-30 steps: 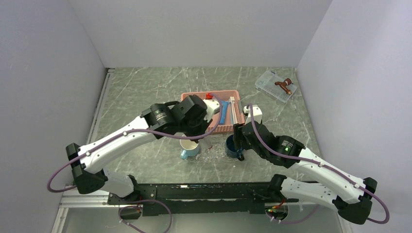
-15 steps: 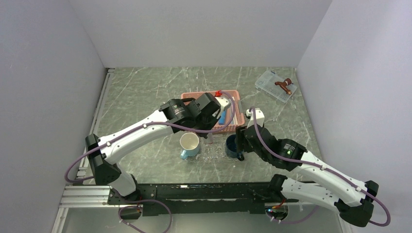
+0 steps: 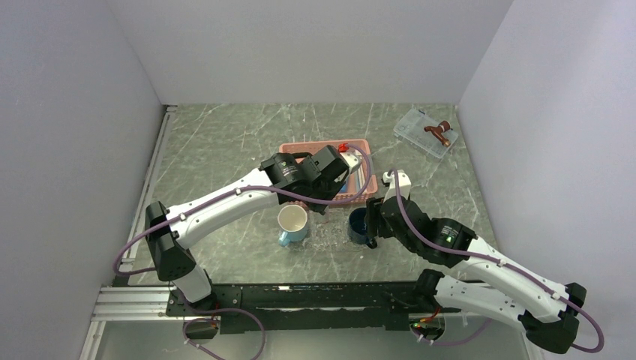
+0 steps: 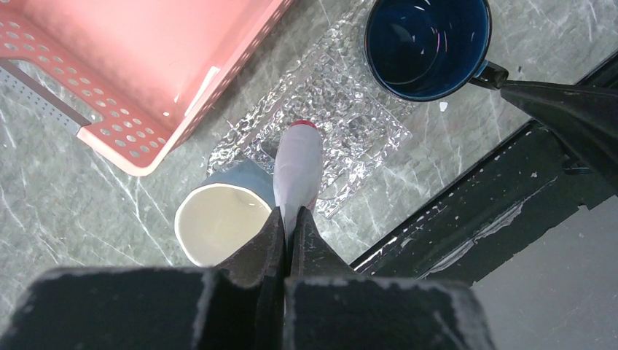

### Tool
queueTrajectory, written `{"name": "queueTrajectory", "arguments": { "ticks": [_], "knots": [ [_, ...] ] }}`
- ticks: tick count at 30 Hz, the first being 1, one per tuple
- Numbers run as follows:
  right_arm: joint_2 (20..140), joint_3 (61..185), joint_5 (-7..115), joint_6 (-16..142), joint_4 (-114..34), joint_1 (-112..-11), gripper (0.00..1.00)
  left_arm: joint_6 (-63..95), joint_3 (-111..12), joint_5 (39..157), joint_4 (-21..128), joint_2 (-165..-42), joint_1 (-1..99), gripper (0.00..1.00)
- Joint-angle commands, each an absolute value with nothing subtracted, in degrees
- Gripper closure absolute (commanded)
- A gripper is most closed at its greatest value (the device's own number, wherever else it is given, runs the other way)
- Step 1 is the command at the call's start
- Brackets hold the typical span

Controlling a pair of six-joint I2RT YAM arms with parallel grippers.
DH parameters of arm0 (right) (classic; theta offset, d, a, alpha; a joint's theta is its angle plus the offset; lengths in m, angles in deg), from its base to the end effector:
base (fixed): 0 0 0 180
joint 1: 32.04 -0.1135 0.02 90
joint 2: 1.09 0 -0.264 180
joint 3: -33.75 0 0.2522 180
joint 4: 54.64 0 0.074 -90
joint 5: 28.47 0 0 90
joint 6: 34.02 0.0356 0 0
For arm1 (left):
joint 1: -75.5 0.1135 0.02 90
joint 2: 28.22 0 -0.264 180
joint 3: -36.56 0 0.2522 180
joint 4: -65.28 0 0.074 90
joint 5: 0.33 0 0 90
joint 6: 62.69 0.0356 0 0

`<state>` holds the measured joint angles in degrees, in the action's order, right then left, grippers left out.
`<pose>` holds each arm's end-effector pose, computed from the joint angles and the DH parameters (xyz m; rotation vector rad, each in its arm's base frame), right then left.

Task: Prepare toiletry sets of a toothbrush and toothpaste on the tray

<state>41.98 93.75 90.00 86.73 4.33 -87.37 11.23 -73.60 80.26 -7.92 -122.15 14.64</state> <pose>0.0974 0.1109 0.2967 -0.2256 2.2008 0.2598 0.1705 -0.2939 0.3559 0.9224 2.4039 -0.3089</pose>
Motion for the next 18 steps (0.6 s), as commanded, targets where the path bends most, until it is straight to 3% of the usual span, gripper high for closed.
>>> {"name": "queueTrajectory", "arguments": {
  "ticks": [1, 18],
  "knots": [
    [41.6, 93.7, 90.2, 87.6, 3.1, -87.4, 0.36, 10.4, -75.0, 78.3, -6.3, -122.2, 14.2, 1.00],
    [42.1, 93.4, 89.5, 87.9, 2.8, -87.5, 0.36, 11.0, -73.8, 74.8, -5.4, -124.3, 14.2, 1.00]
  ]
}}
